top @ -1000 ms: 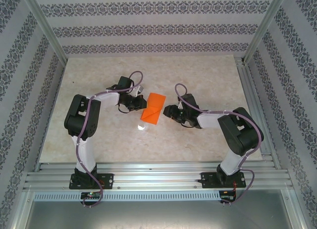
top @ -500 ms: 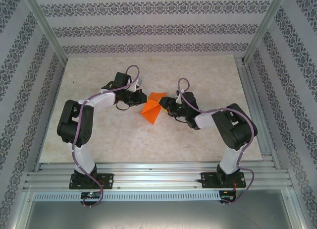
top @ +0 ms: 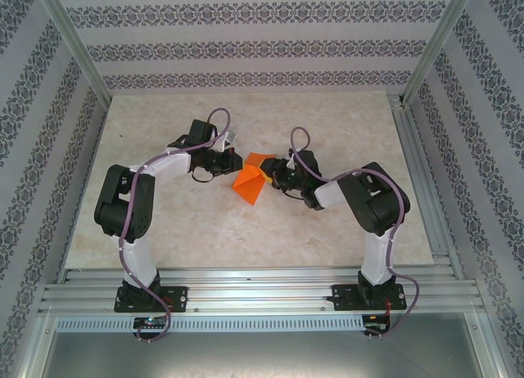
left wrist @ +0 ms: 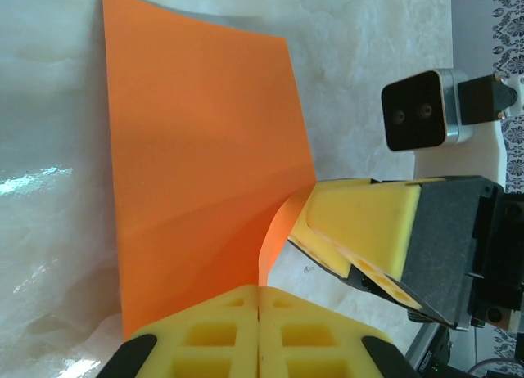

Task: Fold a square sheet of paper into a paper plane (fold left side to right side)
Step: Turn over the paper at the center of the table.

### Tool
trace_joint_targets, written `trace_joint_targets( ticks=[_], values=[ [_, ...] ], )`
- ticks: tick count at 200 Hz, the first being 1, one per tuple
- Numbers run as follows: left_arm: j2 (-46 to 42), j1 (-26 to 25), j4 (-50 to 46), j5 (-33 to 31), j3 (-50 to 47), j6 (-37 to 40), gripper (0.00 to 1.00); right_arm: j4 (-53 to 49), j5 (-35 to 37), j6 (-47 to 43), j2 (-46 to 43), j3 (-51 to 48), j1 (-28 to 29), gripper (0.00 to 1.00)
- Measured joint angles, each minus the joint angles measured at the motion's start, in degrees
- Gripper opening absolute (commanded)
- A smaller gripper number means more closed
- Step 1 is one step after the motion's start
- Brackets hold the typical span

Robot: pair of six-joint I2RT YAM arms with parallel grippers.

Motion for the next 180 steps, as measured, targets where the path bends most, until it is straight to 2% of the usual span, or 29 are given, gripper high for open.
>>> trace_joint_targets(
  ticks=[38, 65, 94, 126, 152, 180],
  values=[
    [0.00, 0.02, -0.02, -0.46, 0.00, 0.02, 0.14, 0.90, 0.13, 0.79, 1.51, 1.16, 0.39, 0.17],
    [0.00, 0.04, -0.02, -0.96, -0.09, 0.11, 0.30, 0.96, 0.46, 0.61, 1.64, 1.16, 0.39, 0.00],
    [-2.36, 0.81, -0.52, -1.97, -1.95, 0.46, 0.60, 0.20, 0.76, -0.13, 1.22, 1.16, 0.37, 0.00],
    [-13.73, 4.87, -0.92, -2.12, -6.73, 0.20, 0.99, -4.52, 1.07, -2.78, -4.94, 1.05, 0.33, 0.00],
    [-22.69, 7.52, 2.82, 0.42, -11.02, -3.67, 1.00, -6.84, 1.11, -4.70, -12.90, 1.07, 0.33, 0.00],
    [-24.81, 7.56, 12.02, 6.19, -16.55, -11.72, 1.00, -8.17, 0.57, -5.95, -17.86, 2.19, 0.35, 0.00]
  ],
)
